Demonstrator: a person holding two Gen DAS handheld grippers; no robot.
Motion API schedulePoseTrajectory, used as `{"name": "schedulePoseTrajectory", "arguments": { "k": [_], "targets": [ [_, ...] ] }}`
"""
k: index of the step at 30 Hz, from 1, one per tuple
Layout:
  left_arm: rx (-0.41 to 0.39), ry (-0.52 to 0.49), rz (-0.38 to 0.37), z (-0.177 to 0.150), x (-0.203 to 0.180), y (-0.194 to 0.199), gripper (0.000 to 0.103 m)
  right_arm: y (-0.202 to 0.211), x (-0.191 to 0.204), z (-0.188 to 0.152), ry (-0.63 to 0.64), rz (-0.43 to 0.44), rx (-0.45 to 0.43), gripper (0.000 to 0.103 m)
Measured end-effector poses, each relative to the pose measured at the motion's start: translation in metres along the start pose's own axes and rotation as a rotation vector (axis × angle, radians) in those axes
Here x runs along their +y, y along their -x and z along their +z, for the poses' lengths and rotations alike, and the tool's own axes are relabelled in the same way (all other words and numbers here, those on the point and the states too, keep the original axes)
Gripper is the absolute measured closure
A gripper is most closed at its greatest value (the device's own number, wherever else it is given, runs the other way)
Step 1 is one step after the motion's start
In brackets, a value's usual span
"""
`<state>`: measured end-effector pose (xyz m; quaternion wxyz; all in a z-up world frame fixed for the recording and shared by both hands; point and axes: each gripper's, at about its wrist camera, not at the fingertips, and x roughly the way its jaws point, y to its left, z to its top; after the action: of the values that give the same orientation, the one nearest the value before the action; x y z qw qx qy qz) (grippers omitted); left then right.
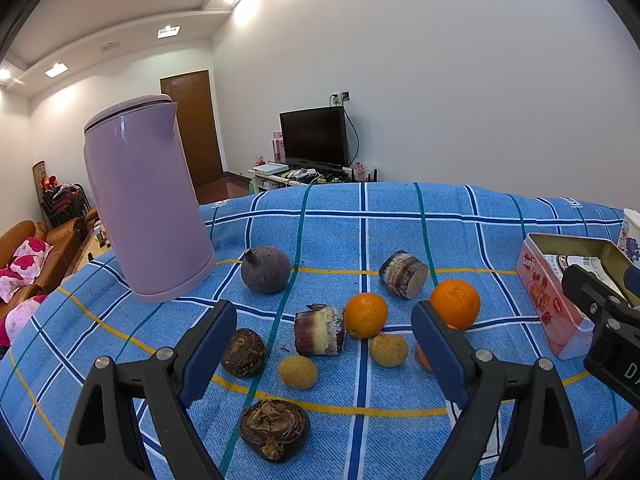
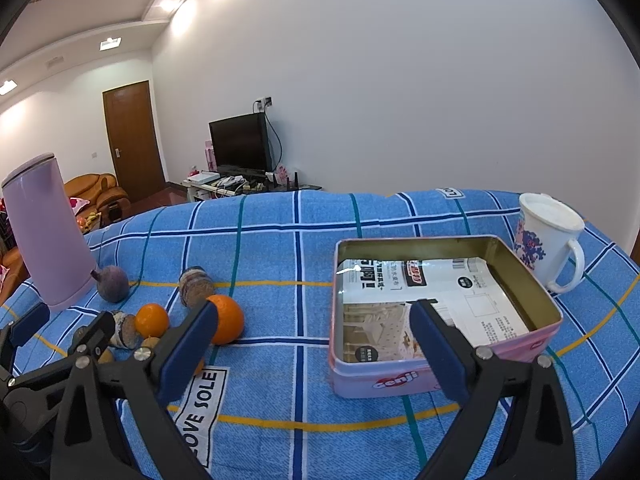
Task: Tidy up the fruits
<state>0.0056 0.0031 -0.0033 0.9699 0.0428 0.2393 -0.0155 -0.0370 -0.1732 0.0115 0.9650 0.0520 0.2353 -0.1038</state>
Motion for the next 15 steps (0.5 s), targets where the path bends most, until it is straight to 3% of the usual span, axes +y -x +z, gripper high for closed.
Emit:
{"name": "schedulePoseTrajectory", "arguments": {
  "k": [15],
  "targets": [
    [0.009, 0.000, -0.006, 0.0001, 0.0001, -0.0013, 0.013, -0.0004, 0.0010, -0.0005, 0.002, -0.003, -0.003, 0.005]
  ]
}}
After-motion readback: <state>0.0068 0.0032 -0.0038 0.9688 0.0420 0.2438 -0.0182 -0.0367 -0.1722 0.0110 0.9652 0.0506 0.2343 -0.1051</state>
